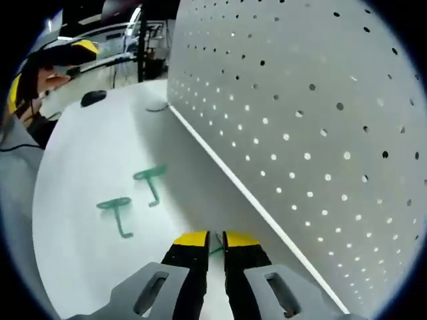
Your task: Insert the hook assembly into the mounting plate slot until the hook locks in place.
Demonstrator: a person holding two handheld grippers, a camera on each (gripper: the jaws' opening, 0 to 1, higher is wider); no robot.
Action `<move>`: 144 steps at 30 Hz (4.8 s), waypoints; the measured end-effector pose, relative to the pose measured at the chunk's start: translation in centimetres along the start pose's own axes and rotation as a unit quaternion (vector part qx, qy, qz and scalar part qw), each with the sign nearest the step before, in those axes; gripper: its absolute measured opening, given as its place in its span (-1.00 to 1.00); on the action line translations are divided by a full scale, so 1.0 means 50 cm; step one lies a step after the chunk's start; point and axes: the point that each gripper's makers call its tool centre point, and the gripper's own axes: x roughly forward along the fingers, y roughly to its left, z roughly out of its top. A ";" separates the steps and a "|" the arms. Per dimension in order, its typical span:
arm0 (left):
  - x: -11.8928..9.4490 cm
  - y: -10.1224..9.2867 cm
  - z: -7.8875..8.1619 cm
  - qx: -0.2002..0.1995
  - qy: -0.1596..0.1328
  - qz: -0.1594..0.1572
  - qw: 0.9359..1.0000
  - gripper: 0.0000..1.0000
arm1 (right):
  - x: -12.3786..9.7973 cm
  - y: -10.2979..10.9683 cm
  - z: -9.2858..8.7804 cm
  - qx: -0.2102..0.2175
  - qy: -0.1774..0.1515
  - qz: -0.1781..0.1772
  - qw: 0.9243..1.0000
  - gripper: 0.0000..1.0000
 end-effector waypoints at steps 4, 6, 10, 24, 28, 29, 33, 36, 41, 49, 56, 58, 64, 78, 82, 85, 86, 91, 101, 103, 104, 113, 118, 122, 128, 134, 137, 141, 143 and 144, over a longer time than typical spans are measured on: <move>0.000 0.000 -0.002 -0.001 0.002 0.000 1.000 0.02 | 0.007 0.004 0.000 -0.018 0.009 0.005 1.000 -0.89; 0.000 0.001 -0.002 -0.002 0.002 0.000 1.000 0.02 | 0.009 0.004 0.000 -0.024 0.012 0.006 1.000 -0.89; -0.001 0.002 -0.002 -0.003 0.002 0.002 1.000 0.01 | 0.013 0.003 -0.005 -0.040 0.024 0.009 0.999 -0.90; -0.001 0.006 -0.008 -0.005 0.006 0.005 1.000 -0.02 | 0.010 0.001 -0.024 -0.092 0.059 0.018 0.994 -0.98; 0.001 0.006 -0.009 -0.004 0.007 0.004 1.000 -0.02 | 0.011 -0.001 -0.030 -0.109 0.065 0.019 0.992 -0.98; 0.001 0.005 -0.010 -0.004 0.008 0.003 1.000 -0.02 | 0.010 -0.002 -0.030 -0.109 0.066 0.020 0.992 -0.98; 0.002 0.006 -0.010 -0.004 0.008 0.004 1.000 -0.03 | 0.010 -0.001 -0.033 -0.118 0.072 0.025 0.990 -0.97; 0.002 0.006 -0.010 -0.004 0.008 0.003 1.000 -0.03 | 0.010 -0.002 -0.034 -0.119 0.076 0.026 0.990 -0.97; 0.003 0.005 -0.010 -0.003 0.009 0.002 1.000 -0.03 | 0.010 -0.002 -0.036 -0.117 0.079 0.029 0.990 -0.98; 0.004 0.000 -0.011 -0.001 0.011 -0.001 1.000 -0.04 | -0.004 0.000 -0.034 -0.114 0.073 0.027 0.990 -0.99; 0.007 -0.009 -0.012 0.002 0.013 -0.008 1.000 -0.05 | -0.030 -0.003 -0.020 -0.111 0.060 0.016 0.992 -0.99; 0.007 -0.011 -0.011 0.002 0.013 -0.009 1.000 -0.06 | -0.037 -0.004 -0.013 -0.110 0.054 0.012 0.992 -0.99; 0.009 -0.017 -0.011 0.002 0.012 -0.014 1.000 -0.06 | -0.072 -0.008 0.040 -0.092 0.005 -0.010 0.996 -1.00; 0.010 -0.016 -0.004 -0.010 0.002 -0.006 1.000 -0.11 | -0.141 0.005 0.175 -0.038 -0.120 -0.037 0.991 -1.00; 0.010 -0.012 -0.002 -0.011 -0.001 0.004 1.000 -0.15 | -0.161 0.013 0.210 -0.010 -0.159 -0.038 0.987 -1.00; 0.012 -0.009 0.001 -0.011 -0.005 0.013 1.000 -0.16 | -0.174 0.020 0.232 0.026 -0.191 -0.035 0.981 -1.00; 0.012 -0.008 0.002 -0.012 -0.007 0.016 1.000 -0.17 | -0.178 0.022 0.238 0.039 -0.201 -0.033 0.978 -1.00; 0.009 0.001 0.012 -0.013 -0.019 0.031 0.999 -0.22 | -0.191 0.031 0.255 0.086 -0.230 -0.021 0.969 -1.00; -0.003 0.023 0.037 -0.016 -0.050 0.063 0.997 -0.37 | -0.213 0.048 0.297 0.112 -0.269 -0.024 0.956 -1.00; -0.005 0.026 0.043 -0.016 -0.056 0.070 0.996 -0.39 | -0.215 0.055 0.307 0.118 -0.277 -0.022 0.953 -1.00; -0.006 0.027 0.044 -0.016 -0.059 0.072 0.996 -0.40 | -0.215 0.059 0.311 0.118 -0.278 -0.021 0.953 -1.00; -0.017 0.041 0.058 -0.030 -0.077 0.087 0.993 -0.53 | -0.208 0.103 0.340 0.114 -0.290 -0.002 0.950 -1.00; -0.016 0.043 0.058 -0.030 -0.077 0.088 0.993 -0.56 | -0.210 0.120 0.353 0.113 -0.296 0.005 0.949 -1.00; -0.016 0.044 0.060 -0.028 -0.080 0.091 0.992 -0.58 | -0.210 0.129 0.357 0.113 -0.298 0.011 0.948 -1.00; -0.016 0.046 0.060 -0.022 -0.080 0.097 0.992 -0.66 | -0.211 0.147 0.361 0.117 -0.301 0.021 0.946 -1.00; -0.018 0.049 0.062 -0.015 -0.081 0.100 0.992 -0.76 | -0.212 0.153 0.363 0.119 -0.302 0.025 0.945 -1.00; -0.018 0.049 0.063 -0.010 -0.082 0.102 0.991 -0.79 | -0.214 0.154 0.365 0.120 -0.304 0.025 0.945 -1.00; -0.018 0.048 0.063 -0.006 -0.082 0.102 0.991 -0.83 | -0.214 0.155 0.365 0.122 -0.304 0.026 0.944 -1.00; -0.018 0.047 0.062 -0.004 -0.081 0.102 0.991 -0.85 | -0.213 0.156 0.366 0.124 -0.304 0.028 0.944 -1.00; -0.018 0.047 0.063 -0.002 -0.080 0.102 0.991 -0.86 | -0.213 0.156 0.366 0.126 -0.305 0.029 0.944 -1.00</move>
